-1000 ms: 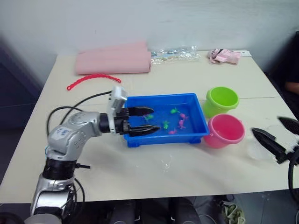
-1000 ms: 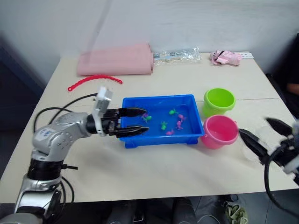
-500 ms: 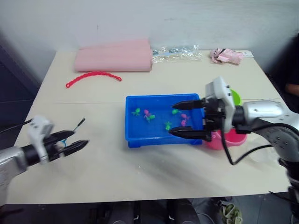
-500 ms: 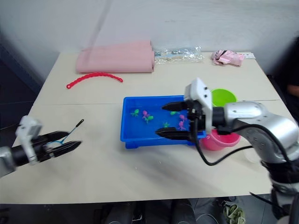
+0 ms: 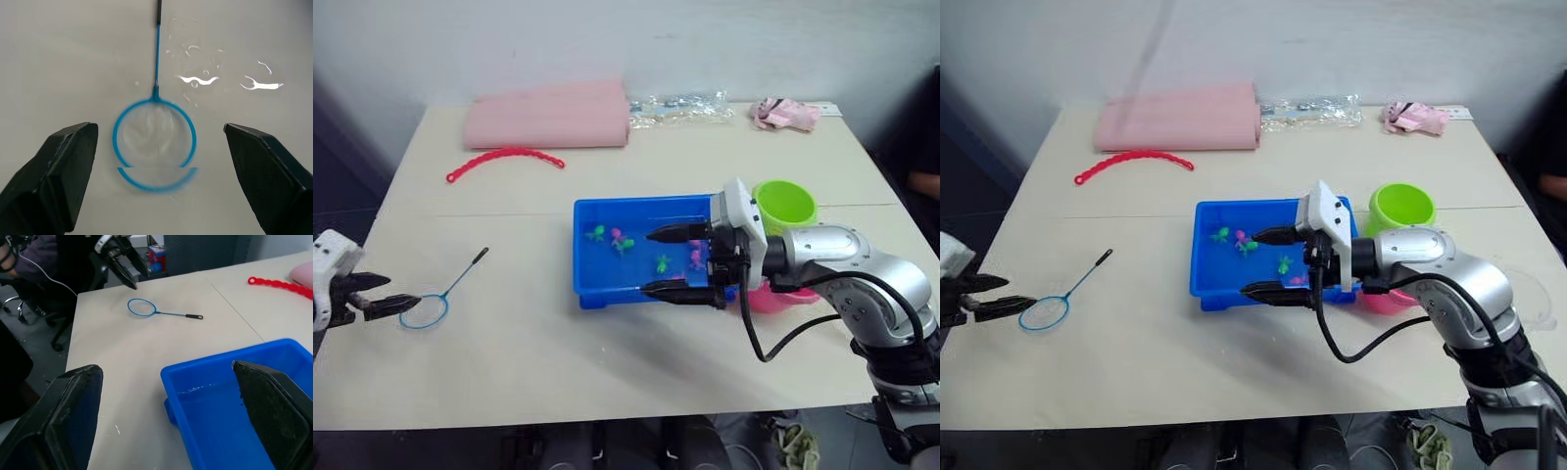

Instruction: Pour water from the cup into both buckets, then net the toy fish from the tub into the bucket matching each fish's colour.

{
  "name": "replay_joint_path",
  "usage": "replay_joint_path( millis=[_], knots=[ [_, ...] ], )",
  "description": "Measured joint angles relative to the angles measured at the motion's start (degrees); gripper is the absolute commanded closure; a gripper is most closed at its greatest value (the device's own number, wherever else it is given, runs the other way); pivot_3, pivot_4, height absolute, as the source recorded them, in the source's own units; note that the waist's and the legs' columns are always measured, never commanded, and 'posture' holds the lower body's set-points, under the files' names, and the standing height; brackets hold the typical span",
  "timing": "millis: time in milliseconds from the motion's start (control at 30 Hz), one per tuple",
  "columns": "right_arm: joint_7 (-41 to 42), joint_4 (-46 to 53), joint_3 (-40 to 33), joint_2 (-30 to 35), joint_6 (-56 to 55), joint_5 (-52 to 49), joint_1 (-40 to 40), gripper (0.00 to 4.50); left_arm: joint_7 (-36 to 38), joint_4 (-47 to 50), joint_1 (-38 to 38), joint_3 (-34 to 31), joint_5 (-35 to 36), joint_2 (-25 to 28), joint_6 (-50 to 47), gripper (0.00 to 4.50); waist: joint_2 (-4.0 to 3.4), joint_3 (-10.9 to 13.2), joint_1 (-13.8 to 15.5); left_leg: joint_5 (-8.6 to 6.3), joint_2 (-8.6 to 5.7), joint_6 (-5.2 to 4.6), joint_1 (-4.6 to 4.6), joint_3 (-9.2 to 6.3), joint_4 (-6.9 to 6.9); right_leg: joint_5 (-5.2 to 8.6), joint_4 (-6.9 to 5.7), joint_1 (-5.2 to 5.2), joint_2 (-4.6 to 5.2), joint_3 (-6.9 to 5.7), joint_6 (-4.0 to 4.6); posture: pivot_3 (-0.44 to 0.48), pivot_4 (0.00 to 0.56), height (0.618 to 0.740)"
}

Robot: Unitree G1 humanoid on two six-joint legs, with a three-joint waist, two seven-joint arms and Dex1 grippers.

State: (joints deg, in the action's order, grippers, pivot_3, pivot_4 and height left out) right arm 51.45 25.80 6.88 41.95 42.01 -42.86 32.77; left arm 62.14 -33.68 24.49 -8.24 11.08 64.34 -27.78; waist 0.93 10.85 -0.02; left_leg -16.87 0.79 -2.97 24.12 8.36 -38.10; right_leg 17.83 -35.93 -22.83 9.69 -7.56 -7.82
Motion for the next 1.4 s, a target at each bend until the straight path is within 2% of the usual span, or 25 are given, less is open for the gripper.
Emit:
replay_joint_path(
  millis=[67,133,333,467,500,700,733,867,933,1000,1033,1133,1233,1300,1400],
  knots=[
    [-2.18,2.2,-0.67,-0.62,0.99,-0.14,-1.37,0.02,0.2,-7.14,9.81,7.37,-5.49,-3.86,2.13,0.0,0.2,-0.09,0.08,0.01,-0.15,-0.02,0.06,0.13,-0.06,-0.01,0.02,0.0,-0.07,-0.13,-0.02,0.0,0.15,0.738],
    [-3.75,4.43,-1.31,-0.76,2.05,-0.65,-2.49,0.02,0.21,-13.48,15.67,12.31,-9.84,-6.67,4.21,0.0,0.4,-0.17,-0.29,-0.02,-0.1,0.0,0.02,0.16,-0.06,-0.02,0.04,-0.03,-0.08,-0.16,-0.03,0.0,0.15,0.738],
    [-8.41,8.26,-4.26,-0.83,4.84,-2.28,-4.8,0.02,-4.24,-28.78,26.09,18.97,-18.9,-10.81,9.42,0.0,0.55,-0.12,-1.62,-0.03,0.08,-0.01,0.0,0.15,-0.04,-0.01,0.06,-0.08,-0.13,-0.17,-0.03,0.0,0.15,0.738],
    [-10.55,9.66,-5.29,-0.88,5.77,-3.06,-4.98,0.0,-4.14,-32.43,28.08,20.09,-20.8,-11.95,12.25,1.24,0.54,-0.12,-1.55,-0.01,0.19,-0.03,-0.05,0.15,-0.13,-0.01,-0.05,-0.07,-0.06,-0.12,-0.03,0.0,0.15,0.738],
    [-10.88,10.02,-5.32,-0.88,5.86,-3.23,-5.08,0.0,-3.59,-32.7,28.21,20.17,-21.1,-12.03,12.28,1.8,0.54,-0.12,-1.56,-0.01,0.2,-0.03,-0.06,0.15,-0.17,-0.01,-0.08,-0.06,-0.05,-0.11,-0.03,0.0,0.15,0.738],
    [-11.14,10.12,-5.81,-0.11,6.01,-3.7,-5.66,0.0,-3.89,-34.04,28.5,20.67,-22.78,-12.11,14.53,4.28,0.5,-0.15,-1.57,-0.01,0.19,-0.04,-0.09,0.15,-0.17,-0.02,-0.13,-0.06,-0.02,-0.08,-0.03,0.0,0.15,0.738],
    [-11.08,10.12,-6.11,0.22,6.02,-3.72,-5.65,0.0,-4.03,-34.16,28.56,20.61,-22.82,-12.11,14.86,4.46,0.5,-0.15,-1.57,-0.01,0.19,-0.04,-0.09,0.15,-0.18,-0.02,-0.14,-0.06,-0.02,-0.08,-0.02,0.0,0.15,0.738],
    [-10.18,10.07,-7.16,2.05,6.02,-3.72,-5.63,0.0,-3.12,-34.5,29.78,20.18,-22.78,-12.15,15.21,4.46,0.52,-0.14,-1.52,-0.01,0.19,-0.06,-0.03,0.14,-0.23,-0.02,-0.14,-0.07,-0.02,-0.11,-0.03,0.0,0.15,0.738],
    [-9.44,9.7,-7.69,3.14,6.01,-3.71,-5.61,0.0,-0.45,-33.7,32.86,19.47,-22.26,-12.35,14.17,4.46,0.79,-0.03,-1.35,-0.01,0.2,-0.06,0.08,0.07,-0.29,-0.02,-0.14,-0.1,-0.02,-0.21,-0.03,0.0,0.15,0.738],
    [-8.54,9.26,-7.89,3.93,6.03,-3.75,-5.16,0.0,3.71,-28.26,35.09,19.34,-21.16,-12.36,13.15,4.46,0.85,-0.02,-0.81,-0.04,0.17,-0.11,0.16,0.05,-0.41,-0.02,-0.11,-0.1,0.0,-0.21,-0.03,0.0,0.15,0.738],
    [-7.78,8.67,-7.92,4.73,6.08,-3.79,-4.34,0.0,7.29,-22.35,36.42,19.32,-20.19,-12.36,12.27,4.46,0.86,-0.02,-0.52,-0.1,0.17,-0.18,0.19,0.07,-0.51,-0.04,-0.08,-0.09,0.01,-0.18,-0.07,0.0,0.15,0.738],
    [-6.96,8.08,-8.34,5.07,6.17,-3.86,-3.38,0.0,11.04,-15.52,38.59,19.12,-18.71,-12.34,11.45,4.46,0.85,-0.02,-0.29,-0.23,0.17,-0.27,0.16,0.08,-0.69,-0.05,-0.05,0.03,0.01,-0.15,-0.1,0.0,0.15,0.738],
    [-4.73,5.02,-8.19,7.21,8.16,-4.27,2.17,0.0,21.76,3.08,38.05,19.55,-12.11,-15.06,5.69,4.46,0.75,0.05,-0.36,-0.25,0.24,-0.29,0.18,0.09,-0.86,-0.07,-0.11,0.03,-0.01,-0.14,-0.12,0.0,0.15,0.738],
    [-4.69,3.83,-6.22,6.88,9.22,-3.64,6.33,0.0,23.09,10.8,38.44,20.31,-9.9,-18.73,3.88,4.46,0.73,0.06,-0.3,-0.24,0.26,-0.28,0.16,0.07,-0.92,-0.07,-0.18,0.05,-0.02,-0.13,-0.12,0.0,0.15,0.738],
    [-6.23,1.6,-3.94,4.63,11.45,-2.98,9.36,0.0,22.98,14.36,38.46,22.06,-9.33,-22.07,2.21,4.46,0.73,0.06,-0.42,-0.24,0.25,-0.28,0.16,0.09,-0.98,-0.07,-0.26,0.05,-0.03,-0.11,-0.12,0.0,0.15,0.738]
  ],
)
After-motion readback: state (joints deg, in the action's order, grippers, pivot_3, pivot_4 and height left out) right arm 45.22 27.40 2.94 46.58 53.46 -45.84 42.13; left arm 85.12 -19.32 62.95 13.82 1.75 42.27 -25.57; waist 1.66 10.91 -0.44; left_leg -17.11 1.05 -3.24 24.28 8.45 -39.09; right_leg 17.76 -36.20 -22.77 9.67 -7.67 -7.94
